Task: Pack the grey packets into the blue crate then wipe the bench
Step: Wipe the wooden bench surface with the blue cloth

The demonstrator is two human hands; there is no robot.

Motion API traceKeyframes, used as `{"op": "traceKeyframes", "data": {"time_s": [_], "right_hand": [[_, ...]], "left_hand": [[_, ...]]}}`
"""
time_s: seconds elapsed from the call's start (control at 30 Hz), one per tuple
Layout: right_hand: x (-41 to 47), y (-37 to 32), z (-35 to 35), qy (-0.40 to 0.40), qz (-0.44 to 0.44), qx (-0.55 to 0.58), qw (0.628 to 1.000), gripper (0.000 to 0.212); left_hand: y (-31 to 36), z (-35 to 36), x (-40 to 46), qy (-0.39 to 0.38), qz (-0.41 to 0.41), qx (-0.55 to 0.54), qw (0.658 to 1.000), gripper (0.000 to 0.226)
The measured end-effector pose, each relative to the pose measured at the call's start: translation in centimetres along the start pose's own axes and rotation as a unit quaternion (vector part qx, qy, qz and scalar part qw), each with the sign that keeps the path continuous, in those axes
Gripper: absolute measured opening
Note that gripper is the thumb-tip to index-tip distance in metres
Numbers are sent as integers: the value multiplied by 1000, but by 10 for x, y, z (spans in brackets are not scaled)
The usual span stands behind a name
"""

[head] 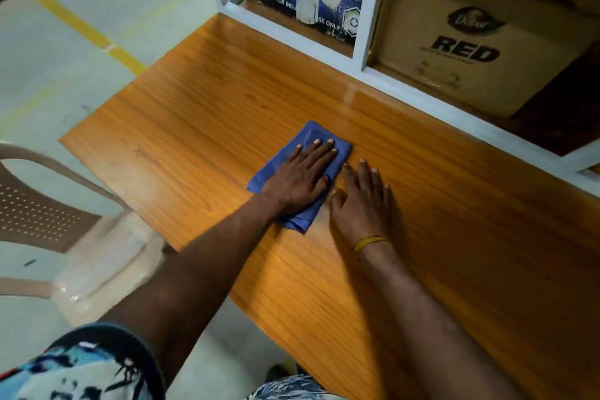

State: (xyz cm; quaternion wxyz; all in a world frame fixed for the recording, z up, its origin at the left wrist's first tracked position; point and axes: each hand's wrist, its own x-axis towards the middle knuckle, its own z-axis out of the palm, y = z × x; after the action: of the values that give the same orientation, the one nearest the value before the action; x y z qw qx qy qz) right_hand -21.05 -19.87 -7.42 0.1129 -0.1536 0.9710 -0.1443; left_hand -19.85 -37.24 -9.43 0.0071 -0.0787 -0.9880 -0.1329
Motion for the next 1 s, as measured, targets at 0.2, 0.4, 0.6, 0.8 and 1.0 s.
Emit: {"op": "traceKeyframes", "data": {"time_s": [0.2,0.4,0.6,0.8,1.0], "right_hand": [[49,9,-8,38,-3,-1,999,63],[87,14,-17,25,-6,-6,1000,72],[125,13,-29,-13,-22,-8,1000,85],[145,7,-34,-44,-37,-30,998,83],[140,0,-39,-69,-45,-47,995,71]], "left_hand": [[-23,-4,54,7,-12,8,1000,64],[-41,-11,104,-27,-29,4,999,70],[-52,-12,141,-28,-74,-10,997,64],[-57,-17,156,0,-160,-37,987,61],[-59,-15,123,118,-378,-46,917,61]]}}
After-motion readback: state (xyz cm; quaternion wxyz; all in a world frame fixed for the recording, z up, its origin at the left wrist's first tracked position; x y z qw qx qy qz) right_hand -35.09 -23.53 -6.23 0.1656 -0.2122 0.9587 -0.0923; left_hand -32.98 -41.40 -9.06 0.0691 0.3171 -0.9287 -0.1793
